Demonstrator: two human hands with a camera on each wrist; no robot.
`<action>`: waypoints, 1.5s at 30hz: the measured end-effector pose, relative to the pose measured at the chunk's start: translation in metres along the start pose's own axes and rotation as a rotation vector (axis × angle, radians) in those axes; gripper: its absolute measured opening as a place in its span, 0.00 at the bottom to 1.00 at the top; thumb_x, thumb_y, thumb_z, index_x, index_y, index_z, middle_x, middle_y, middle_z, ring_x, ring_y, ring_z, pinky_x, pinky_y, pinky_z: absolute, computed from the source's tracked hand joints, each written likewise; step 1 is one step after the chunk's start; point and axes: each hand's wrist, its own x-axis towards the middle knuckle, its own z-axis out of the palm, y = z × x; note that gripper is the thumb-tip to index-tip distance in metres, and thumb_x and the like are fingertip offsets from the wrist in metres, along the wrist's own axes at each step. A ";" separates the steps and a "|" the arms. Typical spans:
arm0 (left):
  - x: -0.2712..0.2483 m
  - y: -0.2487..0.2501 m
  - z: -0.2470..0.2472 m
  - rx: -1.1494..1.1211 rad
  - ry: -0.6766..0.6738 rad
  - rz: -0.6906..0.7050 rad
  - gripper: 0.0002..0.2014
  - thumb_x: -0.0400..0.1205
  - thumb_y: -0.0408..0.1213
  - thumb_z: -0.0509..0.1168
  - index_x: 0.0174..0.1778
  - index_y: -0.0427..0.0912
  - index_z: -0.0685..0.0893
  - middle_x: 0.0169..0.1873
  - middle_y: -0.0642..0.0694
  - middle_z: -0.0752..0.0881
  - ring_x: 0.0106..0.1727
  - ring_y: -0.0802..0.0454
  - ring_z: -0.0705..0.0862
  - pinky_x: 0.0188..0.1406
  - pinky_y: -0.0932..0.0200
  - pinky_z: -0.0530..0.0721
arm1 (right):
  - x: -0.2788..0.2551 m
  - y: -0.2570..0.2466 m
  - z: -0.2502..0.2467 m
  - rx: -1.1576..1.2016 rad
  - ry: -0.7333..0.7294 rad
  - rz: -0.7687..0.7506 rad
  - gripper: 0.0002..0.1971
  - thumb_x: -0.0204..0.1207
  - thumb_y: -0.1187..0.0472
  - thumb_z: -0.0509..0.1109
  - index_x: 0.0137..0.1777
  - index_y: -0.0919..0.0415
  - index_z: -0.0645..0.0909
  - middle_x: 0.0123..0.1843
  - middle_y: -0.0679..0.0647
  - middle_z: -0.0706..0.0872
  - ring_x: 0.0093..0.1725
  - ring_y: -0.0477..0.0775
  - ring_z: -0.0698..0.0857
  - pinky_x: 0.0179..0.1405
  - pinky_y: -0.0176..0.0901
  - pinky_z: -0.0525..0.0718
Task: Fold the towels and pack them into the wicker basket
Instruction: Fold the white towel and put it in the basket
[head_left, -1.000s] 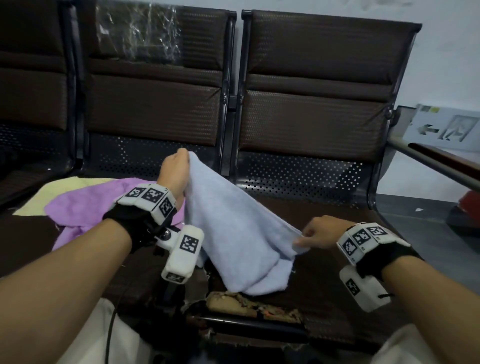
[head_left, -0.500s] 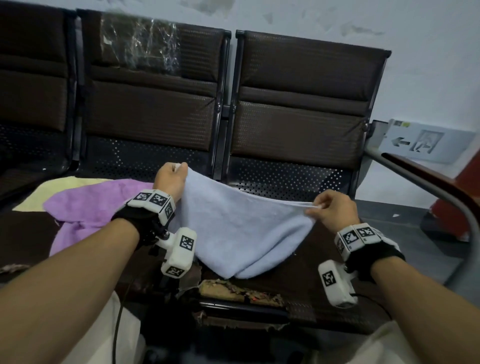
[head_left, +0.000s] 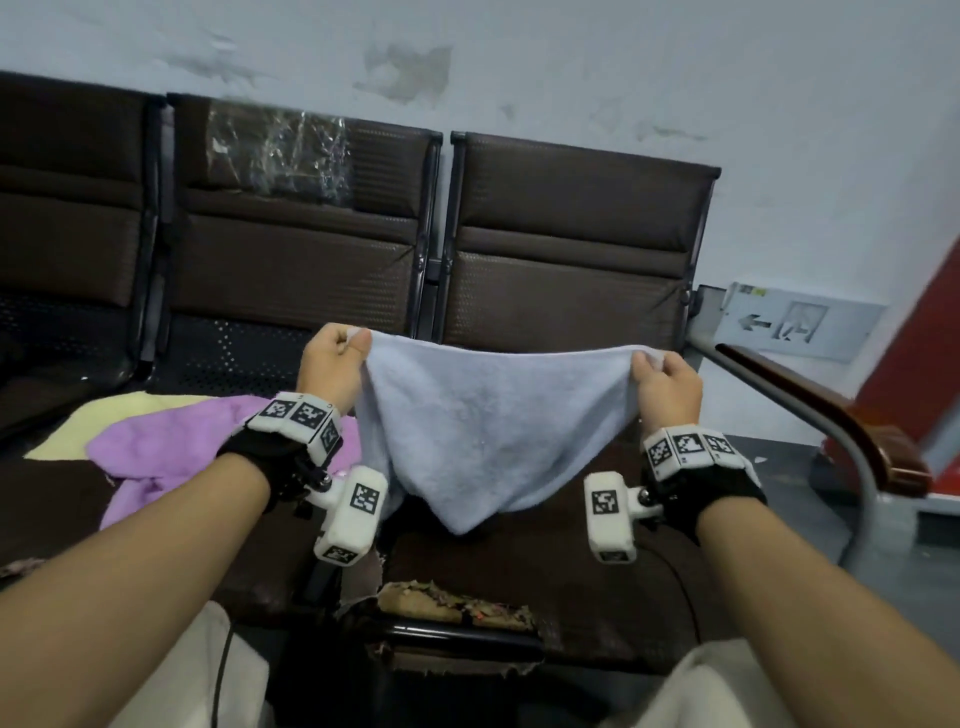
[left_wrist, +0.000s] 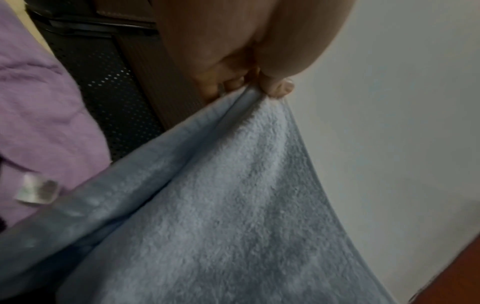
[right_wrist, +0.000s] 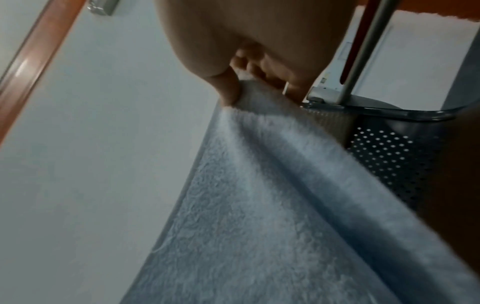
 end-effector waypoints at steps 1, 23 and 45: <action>0.003 0.010 0.000 -0.015 0.020 0.017 0.12 0.83 0.40 0.62 0.32 0.48 0.76 0.30 0.50 0.78 0.39 0.50 0.77 0.41 0.55 0.75 | 0.002 -0.012 -0.001 -0.005 0.024 -0.024 0.18 0.75 0.63 0.68 0.25 0.58 0.67 0.25 0.48 0.68 0.33 0.48 0.67 0.31 0.40 0.66; 0.029 -0.024 0.029 -0.012 0.012 -0.072 0.12 0.82 0.44 0.63 0.32 0.47 0.79 0.28 0.54 0.78 0.32 0.57 0.75 0.41 0.57 0.74 | 0.016 0.022 0.011 -0.172 0.053 0.152 0.21 0.75 0.57 0.67 0.23 0.61 0.67 0.22 0.51 0.64 0.25 0.53 0.61 0.29 0.47 0.63; -0.013 -0.028 0.087 -0.060 -0.389 -0.246 0.06 0.78 0.37 0.71 0.45 0.39 0.88 0.34 0.48 0.86 0.35 0.55 0.82 0.42 0.56 0.77 | -0.022 0.056 0.062 -0.499 -0.958 -0.264 0.03 0.73 0.65 0.73 0.43 0.63 0.89 0.41 0.57 0.91 0.43 0.54 0.89 0.52 0.54 0.85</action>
